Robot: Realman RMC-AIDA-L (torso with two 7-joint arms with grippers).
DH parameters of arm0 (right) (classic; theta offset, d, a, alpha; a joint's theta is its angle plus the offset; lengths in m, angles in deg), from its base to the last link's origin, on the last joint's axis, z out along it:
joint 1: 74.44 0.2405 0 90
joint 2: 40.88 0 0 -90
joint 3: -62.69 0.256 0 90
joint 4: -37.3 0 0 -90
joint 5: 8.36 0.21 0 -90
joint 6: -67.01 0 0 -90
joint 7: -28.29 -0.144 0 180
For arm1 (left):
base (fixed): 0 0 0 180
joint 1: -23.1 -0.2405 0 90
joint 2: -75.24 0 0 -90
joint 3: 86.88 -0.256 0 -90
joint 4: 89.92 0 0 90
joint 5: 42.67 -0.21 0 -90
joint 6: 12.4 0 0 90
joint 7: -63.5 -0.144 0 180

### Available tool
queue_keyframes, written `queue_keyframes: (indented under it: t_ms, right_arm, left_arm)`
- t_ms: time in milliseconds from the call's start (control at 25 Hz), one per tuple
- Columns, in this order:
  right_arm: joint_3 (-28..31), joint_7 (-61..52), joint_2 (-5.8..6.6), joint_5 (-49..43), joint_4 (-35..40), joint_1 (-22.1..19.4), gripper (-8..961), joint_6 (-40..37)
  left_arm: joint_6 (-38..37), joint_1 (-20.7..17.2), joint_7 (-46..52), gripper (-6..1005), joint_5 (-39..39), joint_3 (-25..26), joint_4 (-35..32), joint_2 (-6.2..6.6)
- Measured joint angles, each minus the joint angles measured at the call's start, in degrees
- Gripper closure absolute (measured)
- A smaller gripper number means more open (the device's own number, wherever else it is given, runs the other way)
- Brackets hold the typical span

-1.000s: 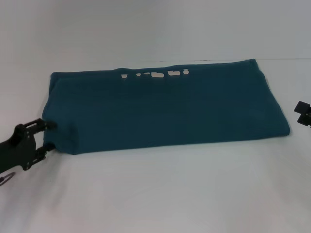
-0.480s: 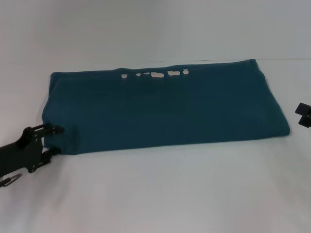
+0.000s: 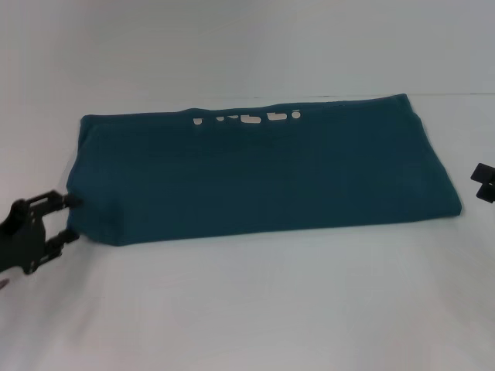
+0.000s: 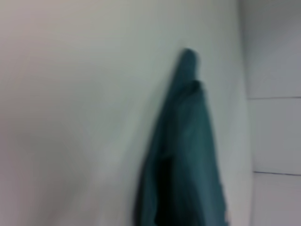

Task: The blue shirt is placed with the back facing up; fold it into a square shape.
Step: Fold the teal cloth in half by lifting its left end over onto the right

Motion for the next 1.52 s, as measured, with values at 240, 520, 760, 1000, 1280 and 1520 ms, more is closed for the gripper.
queue_keyframes:
  t_ms: [240,520,760,1000,1280,1520]
  right_arm:
    - [0.0,-0.1,0.08,0.0,0.0,0.1,271,0.5]
    - [0.0,-0.2,0.10,0.0,0.0,0.0,272,1.1]
    - [0.0,-0.3,0.10,0.0,-0.1,0.0,270,1.2]
    - [0.0,-0.3,0.18,0.0,-0.5,0.0,271,1.3]
    - [0.0,-0.1,0.19,0.0,-0.6,0.1,272,1.4]
    - [0.0,0.0,0.19,0.0,-0.7,0.0,271,1.8]
  left_arm:
    - [1.9,-0.9,1.3,367,-1.9,0.0,-0.3,-0.25]
    - [5.6,1.5,2.7,367,-3.9,-1.4,0.7,-0.01]
    - [8.7,3.5,2.8,367,-4.1,-1.6,2.4,0.20]
    - [9.4,5.3,1.1,366,-3.7,-2.6,2.9,0.21]
    - [3.3,3.8,-5.8,366,3.3,0.3,3.0,0.21]
    - [5.4,3.1,-1.9,367,-2.7,0.0,3.2,0.21]
